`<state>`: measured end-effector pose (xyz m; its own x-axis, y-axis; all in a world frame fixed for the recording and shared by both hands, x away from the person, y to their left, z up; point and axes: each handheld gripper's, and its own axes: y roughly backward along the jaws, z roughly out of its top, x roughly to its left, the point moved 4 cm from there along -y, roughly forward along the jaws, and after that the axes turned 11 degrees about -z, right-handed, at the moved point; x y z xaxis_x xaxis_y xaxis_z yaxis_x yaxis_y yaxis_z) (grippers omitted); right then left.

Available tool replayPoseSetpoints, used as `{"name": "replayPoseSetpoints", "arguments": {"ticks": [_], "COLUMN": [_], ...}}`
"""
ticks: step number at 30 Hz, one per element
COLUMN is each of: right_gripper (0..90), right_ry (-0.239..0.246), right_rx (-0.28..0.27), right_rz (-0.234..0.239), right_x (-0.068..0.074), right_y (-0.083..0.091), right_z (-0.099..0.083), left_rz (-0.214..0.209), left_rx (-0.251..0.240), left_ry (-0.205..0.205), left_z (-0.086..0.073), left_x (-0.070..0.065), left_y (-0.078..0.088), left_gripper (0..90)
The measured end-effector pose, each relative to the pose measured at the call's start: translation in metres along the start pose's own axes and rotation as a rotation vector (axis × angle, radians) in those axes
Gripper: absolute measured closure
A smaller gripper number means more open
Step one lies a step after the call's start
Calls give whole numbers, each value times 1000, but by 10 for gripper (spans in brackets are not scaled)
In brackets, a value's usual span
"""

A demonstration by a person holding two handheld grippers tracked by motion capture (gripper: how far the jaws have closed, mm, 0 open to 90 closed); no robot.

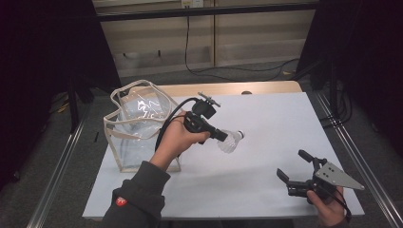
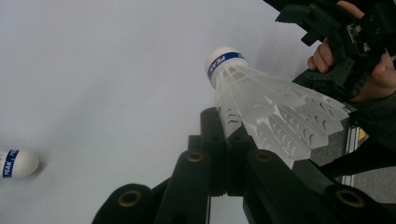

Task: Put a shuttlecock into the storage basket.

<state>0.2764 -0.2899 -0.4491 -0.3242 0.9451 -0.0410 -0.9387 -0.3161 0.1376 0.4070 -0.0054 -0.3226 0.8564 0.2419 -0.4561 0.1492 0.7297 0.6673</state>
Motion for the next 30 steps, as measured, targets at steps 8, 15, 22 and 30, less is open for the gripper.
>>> {"name": "replayPoseSetpoints", "arguments": {"ticks": [8,15,22,30], "right_gripper": [17,17,17,17], "right_ry": [-1,-2,-1,1], "right_rx": [5,7,6,5], "right_rz": [5,5,5,4], "right_x": [1,1,1,0], "right_y": [0,-1,0,0], "right_z": [0,-1,-1,0], "left_rz": [9,16,17,19], "left_rx": [-14,-25,-39,-49], "left_ry": [18,24,46,58], "left_z": [0,0,0,2], "left_x": [2,4,6,9], "left_y": [10,18,24,32], "left_gripper": [900,900,900,900]}}
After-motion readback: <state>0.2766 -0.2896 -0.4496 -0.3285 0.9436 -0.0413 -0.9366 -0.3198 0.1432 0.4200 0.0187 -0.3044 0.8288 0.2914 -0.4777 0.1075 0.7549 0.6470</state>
